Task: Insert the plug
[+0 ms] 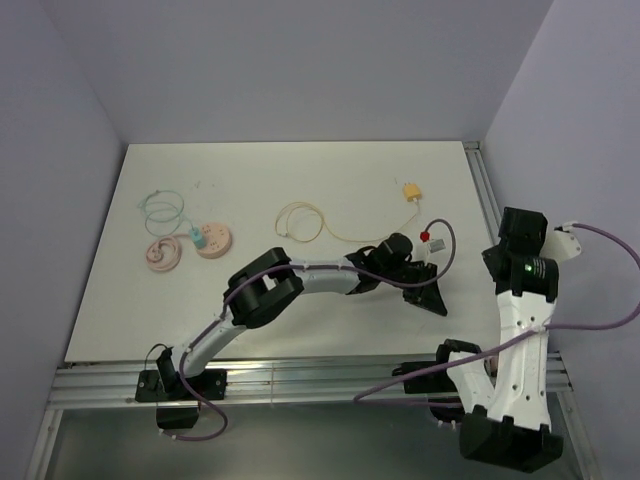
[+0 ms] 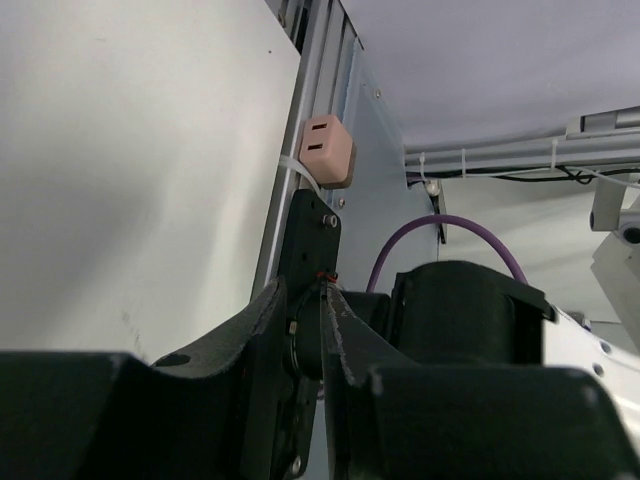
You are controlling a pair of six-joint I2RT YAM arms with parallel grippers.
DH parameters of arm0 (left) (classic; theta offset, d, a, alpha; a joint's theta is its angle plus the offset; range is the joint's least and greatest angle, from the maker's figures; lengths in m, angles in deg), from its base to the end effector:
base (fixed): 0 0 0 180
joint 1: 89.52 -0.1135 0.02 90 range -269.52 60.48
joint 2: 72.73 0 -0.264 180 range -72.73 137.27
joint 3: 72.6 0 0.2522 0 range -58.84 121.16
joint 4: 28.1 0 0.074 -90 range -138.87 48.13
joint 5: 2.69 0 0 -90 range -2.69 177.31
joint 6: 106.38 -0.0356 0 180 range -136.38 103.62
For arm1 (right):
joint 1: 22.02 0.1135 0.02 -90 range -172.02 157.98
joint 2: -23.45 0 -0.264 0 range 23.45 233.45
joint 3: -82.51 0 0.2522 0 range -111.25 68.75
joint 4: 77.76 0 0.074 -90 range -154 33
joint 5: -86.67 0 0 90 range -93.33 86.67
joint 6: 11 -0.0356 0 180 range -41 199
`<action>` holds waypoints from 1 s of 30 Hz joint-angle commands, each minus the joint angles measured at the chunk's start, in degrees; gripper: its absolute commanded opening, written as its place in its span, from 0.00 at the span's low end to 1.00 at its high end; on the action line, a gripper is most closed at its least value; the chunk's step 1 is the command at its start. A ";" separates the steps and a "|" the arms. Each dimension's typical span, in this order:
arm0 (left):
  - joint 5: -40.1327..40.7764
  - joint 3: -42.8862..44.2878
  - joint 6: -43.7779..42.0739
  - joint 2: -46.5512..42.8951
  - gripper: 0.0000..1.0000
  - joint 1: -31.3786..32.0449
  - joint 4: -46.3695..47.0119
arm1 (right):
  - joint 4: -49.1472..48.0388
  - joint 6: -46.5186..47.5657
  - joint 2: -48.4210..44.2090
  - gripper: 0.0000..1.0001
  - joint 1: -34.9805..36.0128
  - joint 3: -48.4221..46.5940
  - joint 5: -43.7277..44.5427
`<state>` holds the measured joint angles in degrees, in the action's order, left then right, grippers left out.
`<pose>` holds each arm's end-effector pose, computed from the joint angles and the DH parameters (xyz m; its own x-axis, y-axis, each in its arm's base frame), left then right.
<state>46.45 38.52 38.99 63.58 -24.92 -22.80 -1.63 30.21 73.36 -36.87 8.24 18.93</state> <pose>0.2080 -0.4924 0.1542 -0.8622 0.3650 -0.3512 0.4181 0.1214 -0.9002 0.1376 -0.0504 0.3355 -0.1513 0.7604 -0.6316 0.8768 0.3983 0.2695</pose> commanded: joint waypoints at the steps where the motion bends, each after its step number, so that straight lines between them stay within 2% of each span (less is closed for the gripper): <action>1: -1.77 7.13 -0.97 2.81 0.25 3.77 0.35 | -0.58 1.51 -0.26 0.00 0.17 -2.24 2.08; 6: -0.72 9.26 -0.09 3.97 0.24 5.62 -0.35 | 2.48 0.46 6.68 0.00 -1.31 -2.95 4.02; 9: 4.36 2.50 0.87 0.03 0.22 4.93 -0.79 | 7.56 -3.83 13.00 0.00 -4.04 -2.33 5.59; 12: 8.76 -1.64 -1.13 -3.93 0.22 3.00 -6.48 | 16.78 -14.55 19.51 0.00 -6.15 -3.29 12.79; 14: 11.49 -4.35 -2.11 -7.35 0.21 1.76 -11.30 | 17.62 -16.69 23.47 0.00 -8.42 -1.99 12.73; 15: 12.81 -5.77 -2.11 -8.77 0.21 1.32 -12.12 | 14.31 -15.64 24.09 0.00 -9.74 -0.94 10.98; 17: 15.37 -11.80 -1.50 -13.93 0.20 0.09 -10.47 | 9.64 -10.63 24.18 0.00 -12.38 3.61 5.38; 18: 15.98 -14.02 -0.63 -15.62 0.20 -0.26 -9.59 | 6.39 -9.40 23.75 0.00 -15.61 5.21 4.29; 21: 18.53 -21.15 0.34 -22.28 0.21 -1.05 -9.40 | 2.68 -7.81 19.28 0.00 -19.59 10.22 3.67; 25: 20.39 -27.74 1.84 -29.60 0.22 -2.02 -8.79 | 2.75 -10.86 9.88 0.00 -27.49 13.14 2.87; 27: 19.85 -28.54 1.23 -32.68 0.24 -2.46 -10.01 | 4.15 -12.63 8.37 0.00 -29.35 13.84 4.36; 30: 20.03 -29.59 0.26 -36.80 0.24 -3.34 -12.03 | 9.58 -20.62 8.45 0.00 -33.65 14.46 6.91</action>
<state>65.09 10.13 40.04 31.43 -27.54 -33.66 3.55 17.14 81.50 -67.69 21.94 22.21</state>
